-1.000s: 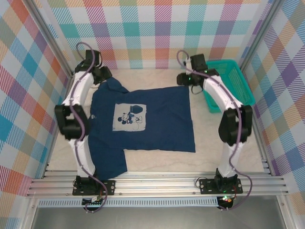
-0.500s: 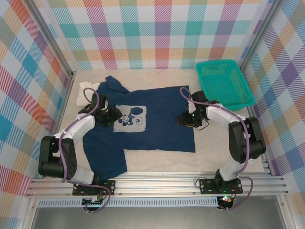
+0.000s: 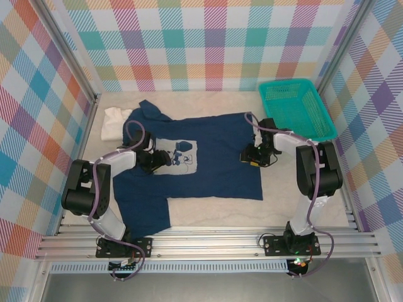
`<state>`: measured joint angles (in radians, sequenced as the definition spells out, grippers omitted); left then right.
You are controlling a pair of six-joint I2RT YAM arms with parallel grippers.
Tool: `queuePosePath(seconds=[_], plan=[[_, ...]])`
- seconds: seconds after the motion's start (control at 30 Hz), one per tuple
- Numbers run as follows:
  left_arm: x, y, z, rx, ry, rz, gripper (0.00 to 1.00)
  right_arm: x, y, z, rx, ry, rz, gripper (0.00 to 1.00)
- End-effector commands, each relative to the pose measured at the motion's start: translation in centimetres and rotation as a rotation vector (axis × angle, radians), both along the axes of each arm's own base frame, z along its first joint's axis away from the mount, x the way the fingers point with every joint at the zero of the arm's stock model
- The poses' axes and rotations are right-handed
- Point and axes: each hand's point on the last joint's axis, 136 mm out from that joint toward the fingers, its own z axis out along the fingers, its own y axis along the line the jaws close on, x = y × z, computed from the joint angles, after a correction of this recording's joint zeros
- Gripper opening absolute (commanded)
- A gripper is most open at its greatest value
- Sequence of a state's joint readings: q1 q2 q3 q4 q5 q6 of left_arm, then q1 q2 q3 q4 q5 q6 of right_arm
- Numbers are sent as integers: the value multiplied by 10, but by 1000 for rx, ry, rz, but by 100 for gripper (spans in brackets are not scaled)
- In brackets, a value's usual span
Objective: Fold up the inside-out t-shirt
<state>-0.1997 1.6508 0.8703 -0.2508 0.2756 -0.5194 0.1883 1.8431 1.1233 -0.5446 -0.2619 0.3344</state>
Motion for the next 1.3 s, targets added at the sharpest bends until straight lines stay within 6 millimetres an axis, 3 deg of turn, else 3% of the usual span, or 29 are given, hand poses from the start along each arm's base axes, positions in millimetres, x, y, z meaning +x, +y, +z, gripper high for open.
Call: queuePosePath(seconds=[0.0,0.17,0.3,0.43,0.6,0.77,0.93,1.13,1.27], plan=[[5,-19,-4,-15,-9,-68,61,-8,-39,-13,-100,79,-98,48],[16,-24,0,-11,-34,-79,61,7,-32,9,-31,9,-93,48],[22,-21,29,4,-116,-78,62,5,-28,38,-18,-97,-60,49],[14,-8,61,43,-199,-48,62,-16,-27,57,-32,-153,-41,50],[-30,25,67,166,-169,3,64,-55,-23,59,-33,-135,-58,52],[-81,56,61,266,-116,56,70,-94,-35,45,-75,-54,-130,53],[-119,62,52,223,-24,142,71,-122,-52,37,-245,-5,-123,53],[-156,76,31,235,82,249,71,-139,-53,16,-242,45,-191,54],[-168,89,33,296,86,315,71,-142,-53,9,-237,52,-208,54]])
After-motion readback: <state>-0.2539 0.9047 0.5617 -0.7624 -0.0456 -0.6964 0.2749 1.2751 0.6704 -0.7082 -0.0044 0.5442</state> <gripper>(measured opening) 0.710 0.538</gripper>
